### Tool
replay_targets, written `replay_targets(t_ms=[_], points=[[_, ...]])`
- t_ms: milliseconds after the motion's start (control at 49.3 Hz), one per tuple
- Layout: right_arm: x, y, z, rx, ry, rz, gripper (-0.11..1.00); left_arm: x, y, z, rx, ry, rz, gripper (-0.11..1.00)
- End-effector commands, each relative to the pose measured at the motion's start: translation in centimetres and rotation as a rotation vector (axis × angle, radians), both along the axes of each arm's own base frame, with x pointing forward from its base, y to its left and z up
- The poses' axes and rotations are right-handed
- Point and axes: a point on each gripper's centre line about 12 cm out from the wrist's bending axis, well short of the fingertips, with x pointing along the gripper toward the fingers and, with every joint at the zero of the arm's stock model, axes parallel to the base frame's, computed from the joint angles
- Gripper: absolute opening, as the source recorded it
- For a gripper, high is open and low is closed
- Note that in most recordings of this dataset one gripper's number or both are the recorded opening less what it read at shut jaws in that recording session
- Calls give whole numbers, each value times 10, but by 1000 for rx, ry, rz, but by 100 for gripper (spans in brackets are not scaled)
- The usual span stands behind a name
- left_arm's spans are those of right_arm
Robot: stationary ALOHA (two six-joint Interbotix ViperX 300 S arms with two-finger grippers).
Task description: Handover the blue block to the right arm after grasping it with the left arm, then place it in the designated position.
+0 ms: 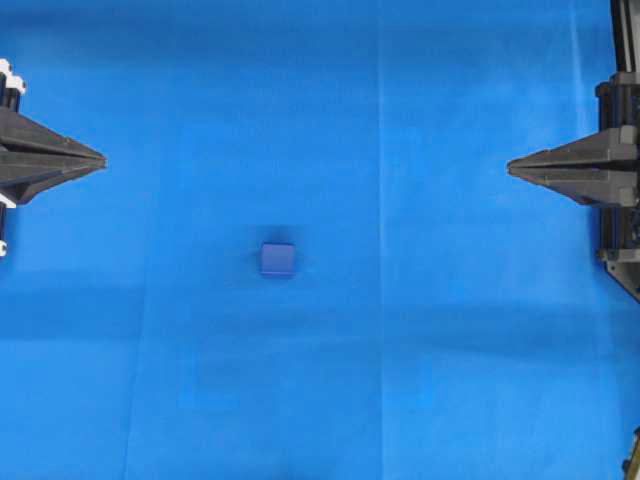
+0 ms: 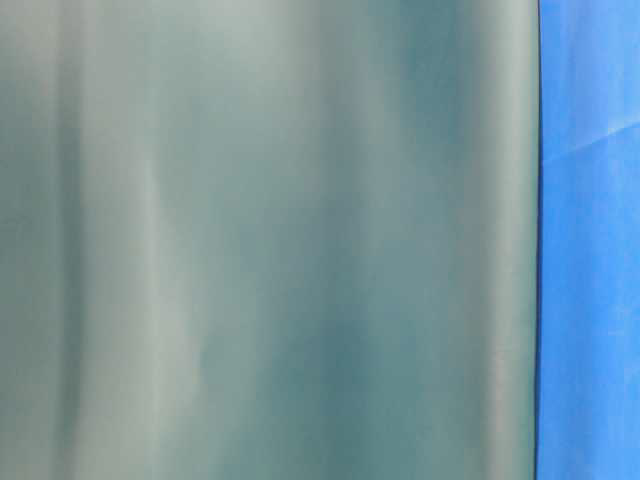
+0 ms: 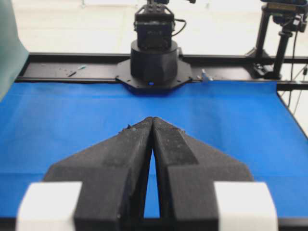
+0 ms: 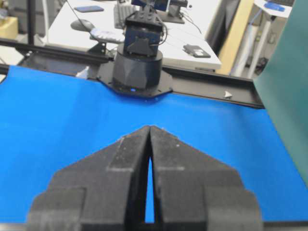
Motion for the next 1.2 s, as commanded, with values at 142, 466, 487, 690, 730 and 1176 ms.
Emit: replay_targets(t_ms=[142, 466, 487, 690, 730, 1176], points=[[8, 0, 8, 9, 23, -2, -2, 2, 2, 6, -2, -17, 8, 0], [11, 0, 7, 9, 34, -2, -2, 1, 1, 5, -6, -6, 4, 0], [11, 0, 7, 12, 34, -2, -2, 1, 1, 5, -5, -6, 4, 0], [12, -1, 8, 30, 32, -1, 6, 2, 1, 4, -5, -3, 3, 6], [12, 0, 8, 40, 31, 0, 14, 2, 1, 4, -5, -3, 3, 15], [12, 0, 11, 61, 26, 2, 98, 1, 0, 5, -5, -8, 1, 93]])
